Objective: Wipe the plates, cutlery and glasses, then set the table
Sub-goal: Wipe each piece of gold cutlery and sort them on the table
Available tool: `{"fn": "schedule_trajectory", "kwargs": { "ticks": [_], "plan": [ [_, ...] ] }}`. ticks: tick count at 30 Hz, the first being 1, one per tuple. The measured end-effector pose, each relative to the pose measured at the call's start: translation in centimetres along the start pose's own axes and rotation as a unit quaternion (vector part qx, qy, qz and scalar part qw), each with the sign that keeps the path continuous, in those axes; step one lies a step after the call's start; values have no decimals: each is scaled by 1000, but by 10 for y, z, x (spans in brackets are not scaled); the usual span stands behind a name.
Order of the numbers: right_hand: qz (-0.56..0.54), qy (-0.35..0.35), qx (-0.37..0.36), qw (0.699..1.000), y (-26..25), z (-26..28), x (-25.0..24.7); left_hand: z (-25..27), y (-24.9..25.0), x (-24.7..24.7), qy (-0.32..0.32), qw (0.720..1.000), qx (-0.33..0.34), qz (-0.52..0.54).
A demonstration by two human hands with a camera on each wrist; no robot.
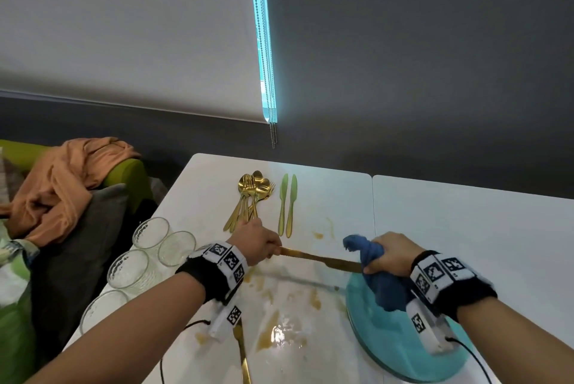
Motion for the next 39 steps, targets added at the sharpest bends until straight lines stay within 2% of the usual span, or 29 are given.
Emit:
{"fn": "schedule_trajectory", "kwargs": {
  "ticks": [2,5,6,10,11,13,15,19,21,23,26,28,31,33,36,39],
  "plan": [
    [-106,51,-16,993,3,-2,-9,1,-8,0,2,996,-10,90],
    [-282,110,-26,953,8,-8,-12,3,-20,12,-17,975,-31,218],
    [-343,137,-21,929,11,-12,-10,3,-22,18,-15,965,-37,259],
    [-568,227,21,791,15,-30,9,5,-10,40,-17,929,-36,368],
    [-602,227,23,766,9,-36,16,5,-3,44,-14,926,-30,376],
    [-641,210,6,738,-10,-49,30,1,13,48,1,924,-11,382],
    [-643,188,-5,742,-32,-58,41,-2,25,47,18,923,1,385],
    [-593,153,-7,791,-55,-64,58,-6,23,50,38,927,-11,374],
    [-577,138,-9,805,-59,-64,58,-4,20,52,37,932,-22,360],
    [-583,144,-1,800,-57,-68,51,-3,18,51,42,929,-24,367],
    [-626,176,7,760,-50,-76,31,-2,14,48,51,911,-29,409],
    [-626,163,3,763,-54,-79,28,-4,13,46,51,898,-26,437],
    [-570,114,-2,814,-74,-76,45,-9,12,39,55,903,-18,426],
    [-538,97,-6,837,-82,-74,57,-13,7,40,53,907,-29,416],
    [-467,84,-9,880,-83,-78,60,-17,1,57,4,900,-52,432],
    [-436,99,7,894,-81,-82,54,-24,-1,60,-72,880,-49,468]
  ]
}}
Point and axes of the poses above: each hand's wrist, its own z-axis away from the middle knuckle, its own x-axis out of the palm, y = z × x, the point moved 5 cm from there along -z, towards the middle knuckle, and after that the axes turned 14 degrees about -y, right-handed, at the moved point
